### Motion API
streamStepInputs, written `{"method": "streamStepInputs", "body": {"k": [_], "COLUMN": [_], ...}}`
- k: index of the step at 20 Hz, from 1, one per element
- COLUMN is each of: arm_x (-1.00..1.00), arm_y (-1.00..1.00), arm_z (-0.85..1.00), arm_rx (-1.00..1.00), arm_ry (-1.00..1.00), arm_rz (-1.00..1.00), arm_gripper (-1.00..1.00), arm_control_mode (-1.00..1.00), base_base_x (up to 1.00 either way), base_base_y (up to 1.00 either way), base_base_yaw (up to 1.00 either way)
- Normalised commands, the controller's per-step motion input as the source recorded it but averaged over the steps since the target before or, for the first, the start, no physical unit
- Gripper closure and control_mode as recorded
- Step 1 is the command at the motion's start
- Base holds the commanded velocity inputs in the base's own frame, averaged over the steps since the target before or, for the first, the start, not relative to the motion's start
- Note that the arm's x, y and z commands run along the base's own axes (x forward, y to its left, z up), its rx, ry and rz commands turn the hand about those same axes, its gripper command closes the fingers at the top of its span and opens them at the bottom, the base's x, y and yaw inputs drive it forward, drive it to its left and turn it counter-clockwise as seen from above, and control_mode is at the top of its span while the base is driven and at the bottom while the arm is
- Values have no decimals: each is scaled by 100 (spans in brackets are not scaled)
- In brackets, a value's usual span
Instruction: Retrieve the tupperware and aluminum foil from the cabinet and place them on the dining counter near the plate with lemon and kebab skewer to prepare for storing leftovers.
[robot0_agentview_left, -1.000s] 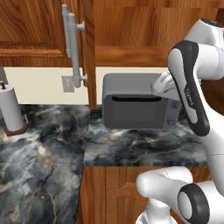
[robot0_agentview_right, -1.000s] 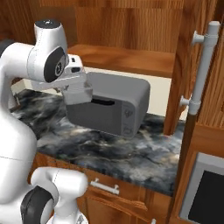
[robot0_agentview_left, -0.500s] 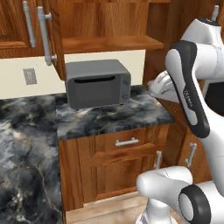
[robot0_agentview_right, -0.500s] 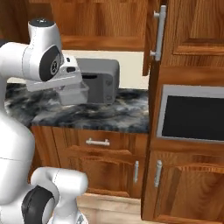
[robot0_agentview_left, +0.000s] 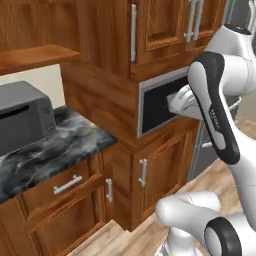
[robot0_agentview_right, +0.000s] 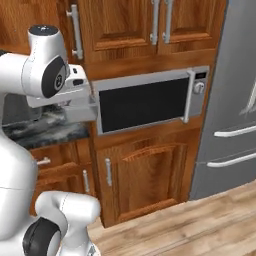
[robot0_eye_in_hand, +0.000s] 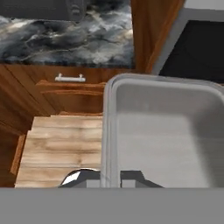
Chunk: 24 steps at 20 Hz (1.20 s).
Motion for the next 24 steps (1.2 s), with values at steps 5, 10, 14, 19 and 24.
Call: {"method": "streamStepInputs", "body": {"k": [5,10,14,19,24], "arm_x": [0,0,0,0,0], "arm_y": [0,0,0,0,0], "arm_z": [0,0,0,0,0], "arm_rx": [0,0,0,0,0], "arm_ry": [0,0,0,0,0], "arm_rz": [0,0,0,0,0], "arm_gripper": [100,100,100,100,100], "arm_control_mode": [100,100,100,100,100], "base_base_x": [1,34,65,84,92], "base_base_y": [-54,-44,-33,-29,-10], "base_base_yaw": [-80,-69,-61,-54,-52]}}
